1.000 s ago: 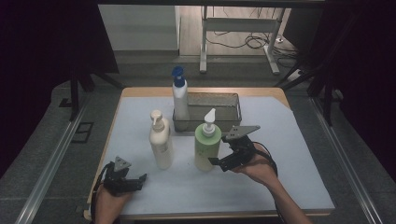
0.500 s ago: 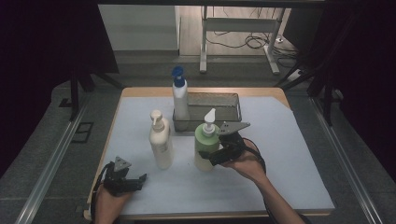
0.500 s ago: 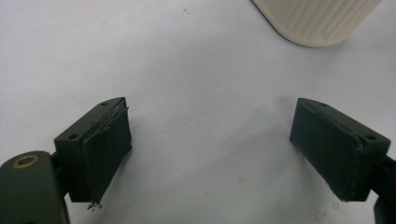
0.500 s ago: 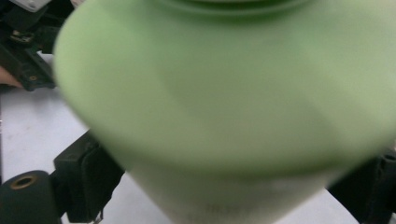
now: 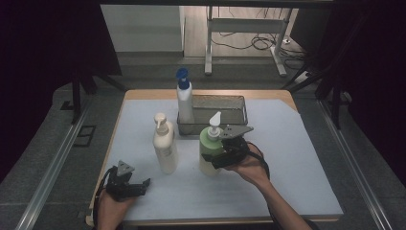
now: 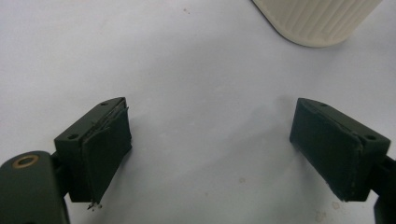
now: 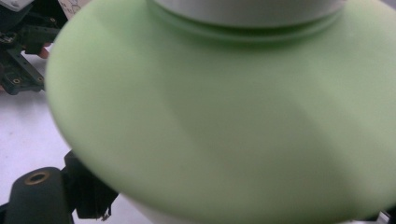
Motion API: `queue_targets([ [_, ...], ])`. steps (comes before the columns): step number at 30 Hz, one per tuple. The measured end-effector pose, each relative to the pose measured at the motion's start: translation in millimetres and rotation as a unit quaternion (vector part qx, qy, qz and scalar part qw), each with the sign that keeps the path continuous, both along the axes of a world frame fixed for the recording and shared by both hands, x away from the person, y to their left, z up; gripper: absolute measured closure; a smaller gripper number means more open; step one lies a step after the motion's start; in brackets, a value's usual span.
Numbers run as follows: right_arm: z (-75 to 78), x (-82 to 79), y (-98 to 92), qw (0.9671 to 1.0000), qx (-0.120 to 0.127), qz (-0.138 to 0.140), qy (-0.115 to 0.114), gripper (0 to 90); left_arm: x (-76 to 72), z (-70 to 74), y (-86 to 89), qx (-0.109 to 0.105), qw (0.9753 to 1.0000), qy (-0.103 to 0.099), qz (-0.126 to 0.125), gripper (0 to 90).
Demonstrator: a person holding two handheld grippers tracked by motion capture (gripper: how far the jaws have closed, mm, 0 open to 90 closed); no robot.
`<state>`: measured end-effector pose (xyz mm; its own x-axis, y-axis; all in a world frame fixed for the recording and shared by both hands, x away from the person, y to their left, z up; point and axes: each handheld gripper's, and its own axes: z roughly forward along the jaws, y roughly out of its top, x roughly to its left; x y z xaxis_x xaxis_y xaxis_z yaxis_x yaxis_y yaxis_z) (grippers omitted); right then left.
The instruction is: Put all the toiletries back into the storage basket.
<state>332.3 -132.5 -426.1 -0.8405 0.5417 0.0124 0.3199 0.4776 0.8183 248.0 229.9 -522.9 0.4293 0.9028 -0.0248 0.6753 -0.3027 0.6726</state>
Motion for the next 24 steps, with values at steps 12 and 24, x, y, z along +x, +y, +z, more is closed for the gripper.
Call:
queue_targets([
  [12,15.6,-0.9,-0.7,1.0000,0.003,-0.008,0.003,12.1,0.0,0.0,0.0,0.000,1.0000,0.000,0.000,12.2],
  [24,37.3,14.6,-5.7,0.9993,0.009,-0.034,0.009,12.1,0.0,0.2,0.2,0.001,1.0000,0.001,-0.001,12.1],
])
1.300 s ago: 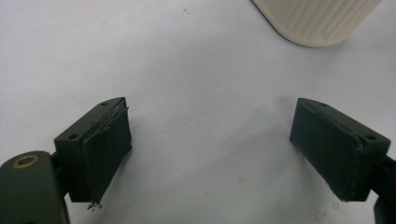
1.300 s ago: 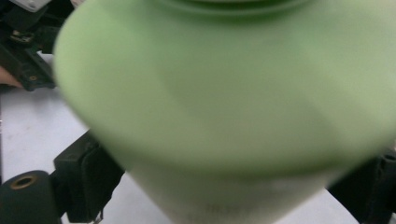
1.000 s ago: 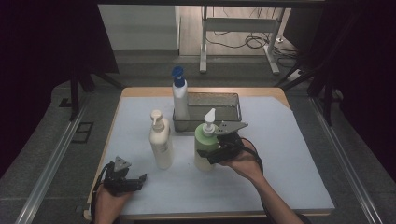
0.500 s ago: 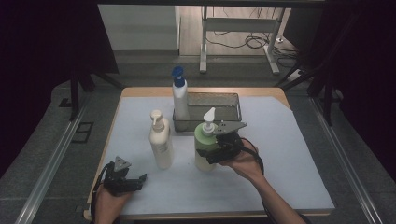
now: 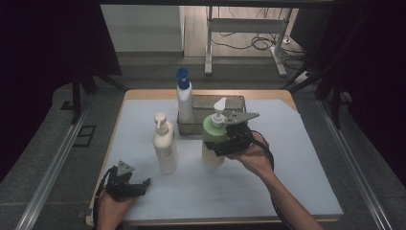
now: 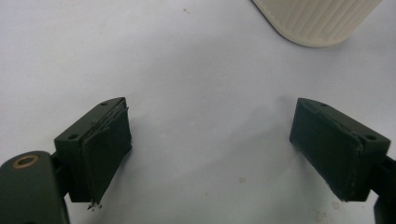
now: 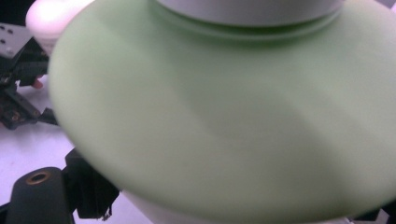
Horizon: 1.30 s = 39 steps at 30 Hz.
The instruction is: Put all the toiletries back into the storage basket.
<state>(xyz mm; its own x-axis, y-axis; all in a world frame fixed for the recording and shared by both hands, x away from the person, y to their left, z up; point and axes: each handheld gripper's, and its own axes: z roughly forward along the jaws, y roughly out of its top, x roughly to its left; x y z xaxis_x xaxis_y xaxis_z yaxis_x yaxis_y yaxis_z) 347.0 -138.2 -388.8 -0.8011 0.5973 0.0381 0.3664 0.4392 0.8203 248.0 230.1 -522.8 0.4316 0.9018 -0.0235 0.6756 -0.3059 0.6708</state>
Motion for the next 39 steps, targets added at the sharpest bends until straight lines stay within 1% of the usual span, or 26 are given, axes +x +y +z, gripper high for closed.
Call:
queue_targets([
  [7,14.4,10.1,1.8,0.9999,-0.002,-0.012,-0.005,12.1,0.0,-0.2,-0.3,-0.002,1.0000,0.000,0.002,12.1],
  [11,21.6,15.2,3.2,0.9998,0.002,-0.019,-0.004,12.1,0.0,-0.2,-0.3,-0.002,1.0000,-0.001,0.002,12.1],
  [23,41.0,33.8,6.7,0.9991,0.003,-0.040,-0.015,12.2,0.1,-0.2,-0.3,-0.002,1.0000,-0.001,0.002,12.2],
  [27,45.8,38.2,9.1,0.9988,-0.001,-0.044,-0.021,12.2,0.0,-0.2,-0.3,-0.002,1.0000,-0.001,0.002,12.1],
  [31,49.4,44.7,10.5,0.9985,-0.002,-0.051,-0.021,12.2,0.1,-0.2,-0.3,-0.002,1.0000,-0.001,0.002,12.1],
  [39,55.0,58.0,11.6,0.9974,0.003,-0.069,-0.022,12.2,0.1,-0.2,-0.3,-0.002,1.0000,-0.001,0.002,12.2],
])
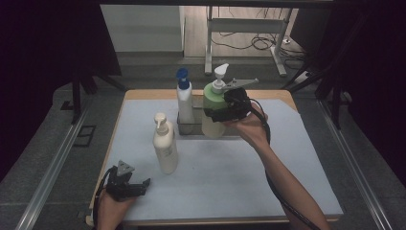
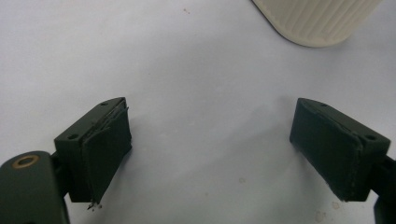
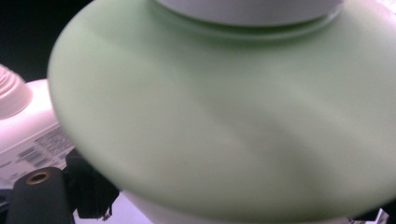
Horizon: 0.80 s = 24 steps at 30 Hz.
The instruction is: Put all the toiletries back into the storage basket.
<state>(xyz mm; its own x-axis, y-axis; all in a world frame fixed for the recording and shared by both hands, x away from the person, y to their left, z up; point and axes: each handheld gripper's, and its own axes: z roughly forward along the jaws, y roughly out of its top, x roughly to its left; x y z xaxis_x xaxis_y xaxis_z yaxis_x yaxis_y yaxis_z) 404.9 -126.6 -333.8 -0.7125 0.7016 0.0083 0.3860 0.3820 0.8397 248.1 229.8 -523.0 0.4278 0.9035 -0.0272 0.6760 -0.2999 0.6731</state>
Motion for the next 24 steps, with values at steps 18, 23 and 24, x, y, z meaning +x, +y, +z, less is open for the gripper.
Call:
queue_targets([
  [18,2.7,32.4,-1.6,0.9991,-0.004,-0.041,-0.009,12.2,0.0,0.0,0.1,0.000,1.0000,0.000,0.000,12.1],
  [23,0.4,40.6,-0.5,0.9985,-0.008,-0.053,-0.012,12.2,-0.1,0.1,0.2,0.000,1.0000,0.002,0.000,12.1],
  [24,-0.2,42.6,-0.3,0.9983,-0.009,-0.056,-0.012,12.2,-0.1,0.1,0.2,0.000,1.0000,0.002,0.000,12.1],
])
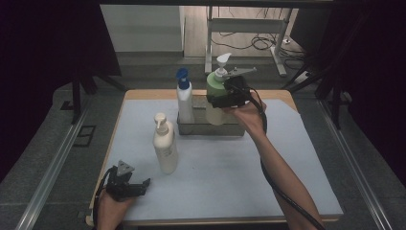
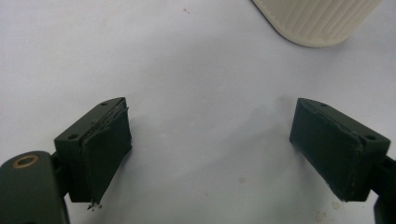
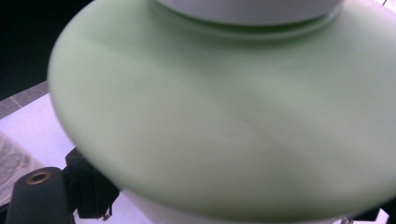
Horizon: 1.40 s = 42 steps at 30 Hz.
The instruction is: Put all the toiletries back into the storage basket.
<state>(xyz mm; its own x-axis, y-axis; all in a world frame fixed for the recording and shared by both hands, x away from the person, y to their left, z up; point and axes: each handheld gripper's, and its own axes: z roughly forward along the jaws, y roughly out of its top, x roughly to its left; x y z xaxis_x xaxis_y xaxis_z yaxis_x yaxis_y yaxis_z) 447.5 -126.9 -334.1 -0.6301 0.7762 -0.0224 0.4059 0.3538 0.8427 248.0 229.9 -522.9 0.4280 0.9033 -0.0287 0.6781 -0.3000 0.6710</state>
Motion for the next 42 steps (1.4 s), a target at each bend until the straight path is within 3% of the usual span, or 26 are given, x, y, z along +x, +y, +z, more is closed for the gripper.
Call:
queue_targets([
  [14,-17.8,17.5,-1.2,0.9997,-0.005,-0.022,0.005,12.2,0.0,0.0,0.0,0.000,1.0000,0.000,0.000,12.1],
  [22,-18.8,19.4,-1.8,0.9996,-0.008,-0.026,-0.003,12.2,0.0,0.0,0.0,0.000,1.0000,0.000,0.000,12.1],
  [42,-53.0,27.3,0.5,0.9991,-0.021,-0.024,0.028,12.2,0.1,0.0,0.0,-0.001,1.0000,0.000,0.000,12.1],
])
